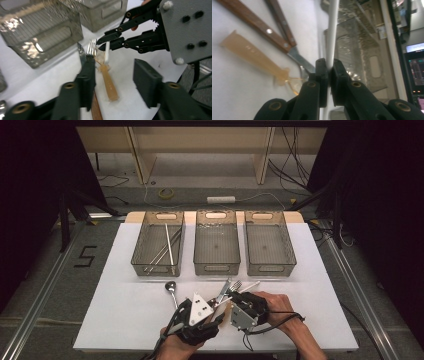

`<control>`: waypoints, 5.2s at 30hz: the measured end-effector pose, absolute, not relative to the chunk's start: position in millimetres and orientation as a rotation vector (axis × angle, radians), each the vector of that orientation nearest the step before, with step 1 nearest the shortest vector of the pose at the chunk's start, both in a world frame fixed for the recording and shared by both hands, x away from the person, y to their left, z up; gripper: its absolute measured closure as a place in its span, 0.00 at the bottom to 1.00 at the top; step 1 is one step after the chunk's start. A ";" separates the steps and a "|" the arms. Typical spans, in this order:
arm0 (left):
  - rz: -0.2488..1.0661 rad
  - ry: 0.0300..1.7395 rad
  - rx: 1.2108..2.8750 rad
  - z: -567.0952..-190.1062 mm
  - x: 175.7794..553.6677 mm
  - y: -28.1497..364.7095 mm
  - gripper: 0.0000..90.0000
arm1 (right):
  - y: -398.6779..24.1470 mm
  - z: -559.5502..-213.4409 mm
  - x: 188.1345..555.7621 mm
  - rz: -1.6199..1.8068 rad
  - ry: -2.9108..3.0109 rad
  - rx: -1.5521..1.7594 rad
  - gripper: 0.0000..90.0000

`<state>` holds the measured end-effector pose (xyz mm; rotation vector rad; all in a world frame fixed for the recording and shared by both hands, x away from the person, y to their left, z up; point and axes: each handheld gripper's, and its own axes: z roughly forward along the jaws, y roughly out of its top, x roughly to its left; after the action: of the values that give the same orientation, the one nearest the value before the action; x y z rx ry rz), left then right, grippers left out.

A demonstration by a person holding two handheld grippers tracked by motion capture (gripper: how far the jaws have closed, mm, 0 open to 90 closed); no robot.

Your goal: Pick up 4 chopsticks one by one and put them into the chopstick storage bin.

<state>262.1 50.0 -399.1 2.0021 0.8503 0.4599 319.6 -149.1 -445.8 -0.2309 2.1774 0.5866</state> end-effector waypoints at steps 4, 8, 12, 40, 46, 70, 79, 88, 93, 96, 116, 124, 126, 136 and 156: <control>0.426 0.890 1.939 -393.4 261.9 71.1 0.47 | -152.3 -440.3 319.8 0.600 2.145 -0.218 0.96; 0.445 0.890 1.898 -396.0 261.8 88.1 0.42 | -156.3 -429.3 323.9 0.662 2.152 -0.126 0.96; 0.464 0.872 1.899 -402.9 262.9 102.7 0.37 | -162.2 -411.9 331.3 0.741 2.171 0.041 0.96; 0.524 0.934 1.846 -419.1 275.8 163.7 0.28 | -150.4 -316.7 420.1 1.416 2.350 0.869 0.96; 0.540 0.951 1.830 -418.8 276.3 171.8 0.28 | -133.9 -312.9 437.2 1.479 2.365 0.943 0.96; 0.563 0.948 1.823 -419.4 273.8 180.2 0.27 | -20.6 -298.9 498.2 1.573 2.445 1.086 0.96; 0.562 0.937 1.828 -419.4 273.2 178.6 0.27 | 9.0 -299.7 520.0 1.499 2.462 1.128 0.96; 0.557 0.932 1.822 -418.9 272.5 177.7 0.27 | 27.3 -314.2 539.1 1.393 2.476 1.177 0.96; 0.559 0.931 1.822 -418.5 272.5 178.8 0.27 | 35.5 -328.4 544.5 1.315 2.491 1.186 0.96; 0.556 0.929 1.824 -418.6 272.1 178.0 0.27 | 39.5 -335.6 545.6 1.286 2.506 1.186 0.96; 0.557 0.928 1.823 -418.5 271.8 177.6 0.27 | 50.5 -363.9 550.6 1.190 2.563 1.205 0.95; 0.556 0.931 1.817 -418.5 271.8 177.8 0.27 | 55.7 -369.5 551.4 1.149 2.549 1.225 0.80; 0.555 0.932 1.817 -418.5 271.8 177.8 0.27 | 56.9 -369.5 550.8 1.141 2.549 1.222 0.74; 0.558 0.940 1.819 -418.9 272.4 179.0 0.27 | 43.8 -355.8 547.6 1.159 2.529 1.235 0.61; 0.543 1.036 1.841 -424.4 278.9 179.8 0.27 | -57.0 -332.2 487.2 1.307 2.453 1.098 0.46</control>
<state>278.9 179.8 -424.4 1.8406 1.0360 0.5429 487.2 -57.0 -332.2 1.0981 2.4526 1.3073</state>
